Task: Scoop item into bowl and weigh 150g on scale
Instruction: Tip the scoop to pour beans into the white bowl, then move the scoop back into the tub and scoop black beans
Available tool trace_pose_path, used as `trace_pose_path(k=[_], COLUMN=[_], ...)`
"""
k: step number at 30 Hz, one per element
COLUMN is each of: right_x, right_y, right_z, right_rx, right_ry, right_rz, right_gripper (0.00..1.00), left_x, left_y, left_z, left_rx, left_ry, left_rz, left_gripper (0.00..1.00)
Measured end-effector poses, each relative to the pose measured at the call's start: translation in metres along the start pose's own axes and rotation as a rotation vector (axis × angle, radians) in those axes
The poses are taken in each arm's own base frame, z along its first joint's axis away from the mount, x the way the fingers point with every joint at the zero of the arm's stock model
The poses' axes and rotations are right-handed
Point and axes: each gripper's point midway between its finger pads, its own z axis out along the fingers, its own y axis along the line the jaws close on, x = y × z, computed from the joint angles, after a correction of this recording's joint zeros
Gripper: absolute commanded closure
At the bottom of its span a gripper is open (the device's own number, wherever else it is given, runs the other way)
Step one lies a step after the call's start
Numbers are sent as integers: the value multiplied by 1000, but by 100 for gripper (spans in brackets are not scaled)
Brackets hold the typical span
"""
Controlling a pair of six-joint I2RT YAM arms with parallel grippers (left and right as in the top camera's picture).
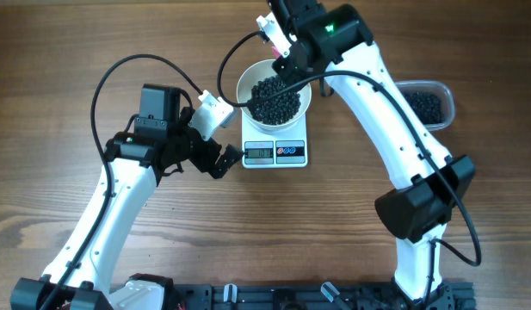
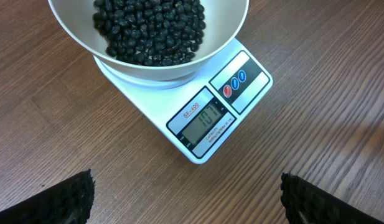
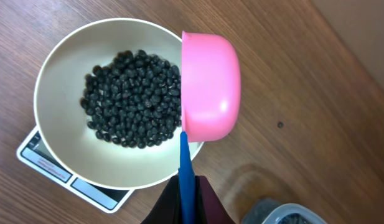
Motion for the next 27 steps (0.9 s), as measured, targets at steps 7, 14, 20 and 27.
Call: trace_pose_path(k=[7, 14, 20, 27], right_x=[17, 95, 149, 202], right_y=[-48, -133, -166, -184], right_z=[0, -36, -43, -32], right_rx=[-79, -65, -48, 18], right_ry=[-22, 43, 137, 283], right_rz=[170, 461, 598, 668], right_gripper=[96, 96, 96, 96], left_x=[0, 0, 0, 0], left_y=[0, 0, 0, 0], left_z=[0, 0, 0, 0], left_rx=[0, 0, 0, 0], left_ry=[0, 0, 0, 0], left_rz=[0, 0, 0, 0], left_gripper=[0, 0, 0, 0])
